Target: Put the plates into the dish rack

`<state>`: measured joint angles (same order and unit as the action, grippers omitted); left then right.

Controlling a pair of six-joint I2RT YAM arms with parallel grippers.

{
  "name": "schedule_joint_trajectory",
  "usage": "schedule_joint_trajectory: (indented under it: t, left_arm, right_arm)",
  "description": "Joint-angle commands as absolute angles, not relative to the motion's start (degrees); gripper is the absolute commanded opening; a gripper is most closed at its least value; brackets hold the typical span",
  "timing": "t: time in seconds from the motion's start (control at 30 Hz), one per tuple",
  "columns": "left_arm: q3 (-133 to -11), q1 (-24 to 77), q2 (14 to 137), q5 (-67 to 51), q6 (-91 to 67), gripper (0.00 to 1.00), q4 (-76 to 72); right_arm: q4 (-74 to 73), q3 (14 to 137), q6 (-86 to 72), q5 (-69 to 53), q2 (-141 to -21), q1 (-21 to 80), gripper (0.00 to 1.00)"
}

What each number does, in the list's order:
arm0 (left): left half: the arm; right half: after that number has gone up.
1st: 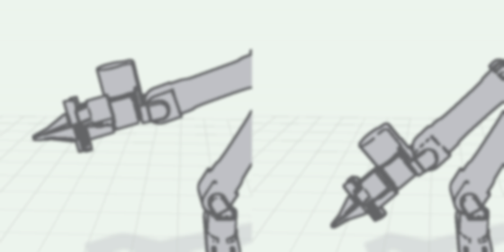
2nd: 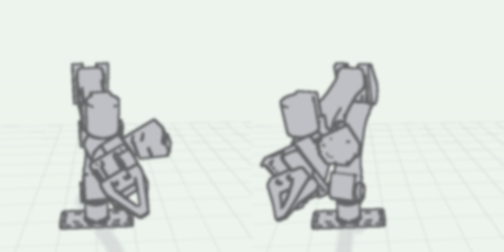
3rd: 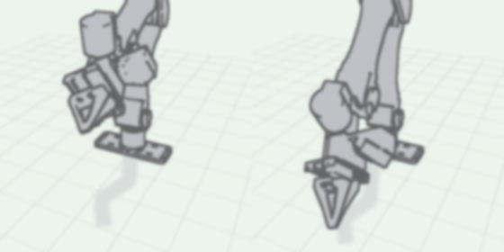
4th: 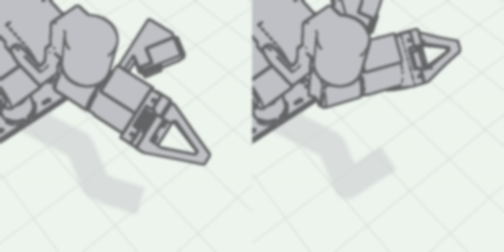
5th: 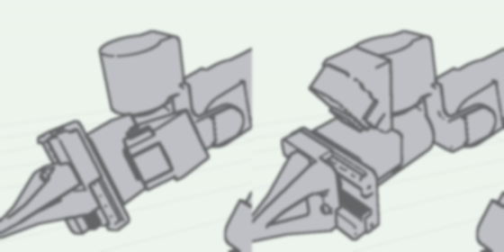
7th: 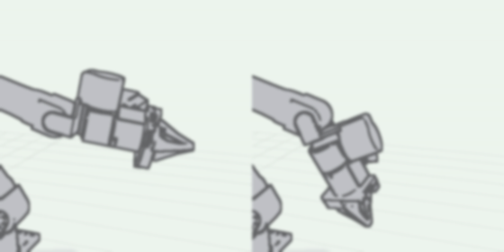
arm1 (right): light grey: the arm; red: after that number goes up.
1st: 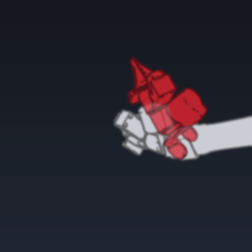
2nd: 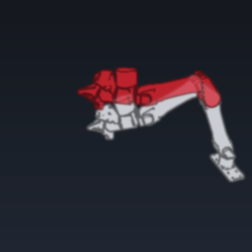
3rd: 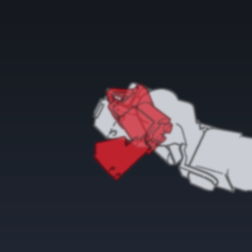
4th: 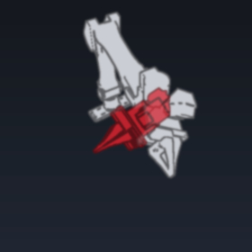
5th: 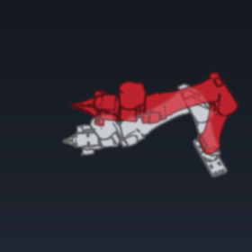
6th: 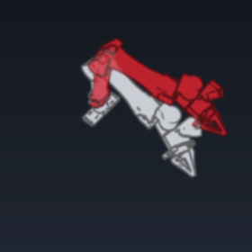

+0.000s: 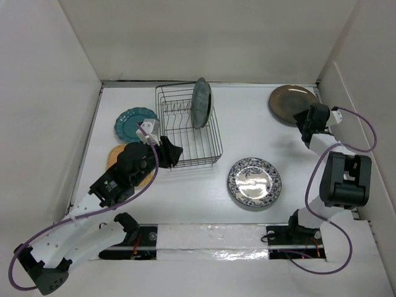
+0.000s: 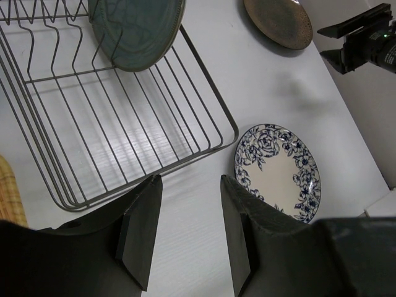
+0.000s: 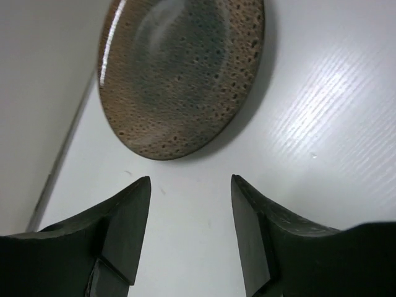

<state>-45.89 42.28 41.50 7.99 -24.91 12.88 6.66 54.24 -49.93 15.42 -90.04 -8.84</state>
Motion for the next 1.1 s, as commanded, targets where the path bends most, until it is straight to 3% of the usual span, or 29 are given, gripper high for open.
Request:
schedule_joint_trajectory:
  t: [0.0,0.27,0.53,0.73,0.83,1.0,1.07]
  left_arm:
    - [-46.23,42.1,41.22,7.65,-24.17,0.4,10.37]
    - [-46.41,42.1,41.84,8.0,-24.17,0.4,10.46]
    - [-46.41,42.1,42.36,8.44,-24.17,0.4,10.46]
    - [-46.58,42.1,42.8,8.53,-24.08,0.4,10.55]
    - [-46.76,42.1,42.89,8.26,-24.08,0.4,10.63]
    - [-46.76,42.1,42.89,7.74,-23.99,0.4,10.28]
    - [-46.58,42.63,42.8,7.38,-23.99,0.4,10.2]
  right_arm:
    - [12.21,54.85,-55.44,12.23,-91.4,-11.24,0.63]
    - [20.91,52.29,-64.94,1.86,-100.89,-16.35,0.62]
    - [20.39,55.2,-66.45,0.71,-105.74,-16.35,0.59]
    - [19.78,44.78,-56.01,3.08,-92.84,-14.5,0.59]
    - [18.9,34.42,-52.57,-2.87,-82.47,-13.89,0.56]
    - [7.33,27.34,-44.5,-10.98,-70.42,-14.41,0.49]
    - [1.43,26.72,-41.68,-15.35,-68.39,-13.54,0.53]
